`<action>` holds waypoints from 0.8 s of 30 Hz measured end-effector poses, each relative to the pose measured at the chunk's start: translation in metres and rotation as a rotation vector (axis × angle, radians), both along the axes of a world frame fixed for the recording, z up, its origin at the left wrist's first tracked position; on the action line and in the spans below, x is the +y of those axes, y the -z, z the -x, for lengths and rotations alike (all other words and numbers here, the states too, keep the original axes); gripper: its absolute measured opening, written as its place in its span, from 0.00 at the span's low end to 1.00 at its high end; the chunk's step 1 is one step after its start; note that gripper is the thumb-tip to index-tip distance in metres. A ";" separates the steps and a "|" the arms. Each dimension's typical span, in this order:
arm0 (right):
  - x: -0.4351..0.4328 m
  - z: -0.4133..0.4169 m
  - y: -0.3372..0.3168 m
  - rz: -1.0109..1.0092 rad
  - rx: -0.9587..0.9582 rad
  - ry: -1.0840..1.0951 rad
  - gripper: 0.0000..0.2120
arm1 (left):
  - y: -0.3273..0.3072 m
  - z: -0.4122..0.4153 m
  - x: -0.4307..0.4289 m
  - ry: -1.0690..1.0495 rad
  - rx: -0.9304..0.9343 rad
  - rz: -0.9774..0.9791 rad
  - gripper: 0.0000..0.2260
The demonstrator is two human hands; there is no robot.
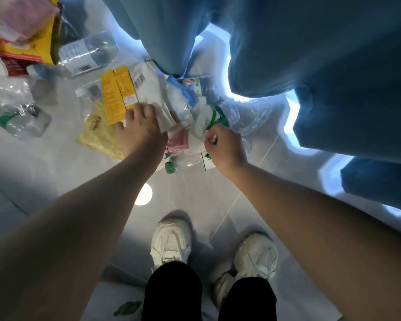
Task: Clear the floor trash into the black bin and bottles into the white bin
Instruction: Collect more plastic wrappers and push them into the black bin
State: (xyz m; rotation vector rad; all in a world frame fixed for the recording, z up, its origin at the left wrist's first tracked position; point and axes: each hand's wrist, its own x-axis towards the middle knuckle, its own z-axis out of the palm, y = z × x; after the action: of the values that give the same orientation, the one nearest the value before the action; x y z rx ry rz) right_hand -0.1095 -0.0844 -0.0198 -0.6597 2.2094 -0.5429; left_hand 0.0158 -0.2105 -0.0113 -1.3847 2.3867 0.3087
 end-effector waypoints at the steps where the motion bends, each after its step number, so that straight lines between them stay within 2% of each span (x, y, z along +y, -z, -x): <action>1: 0.002 0.002 0.000 -0.007 0.006 0.016 0.04 | 0.001 0.002 -0.003 -0.021 0.007 0.014 0.21; 4: 0.006 0.009 -0.001 0.000 -0.002 0.031 0.05 | 0.002 0.003 -0.009 -0.007 0.047 0.069 0.09; 6: 0.009 0.012 -0.004 0.028 -0.011 0.046 0.06 | -0.003 0.001 -0.010 0.029 0.080 0.074 0.06; 12: 0.018 0.022 -0.036 0.061 0.020 0.029 0.04 | -0.046 -0.015 -0.019 0.059 0.143 0.063 0.04; 18: 0.031 0.032 -0.103 0.012 -0.003 0.029 0.04 | -0.118 -0.025 -0.016 0.024 0.223 0.049 0.03; 24: 0.049 0.029 -0.164 -0.047 -0.004 0.054 0.04 | -0.183 -0.033 0.003 0.081 0.249 -0.011 0.02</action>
State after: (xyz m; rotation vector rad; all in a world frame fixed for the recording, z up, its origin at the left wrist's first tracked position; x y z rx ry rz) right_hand -0.1387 -0.0356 0.1444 -0.5753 2.2348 -0.5181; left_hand 0.0487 -0.2077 0.1715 -1.3065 2.6289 0.4974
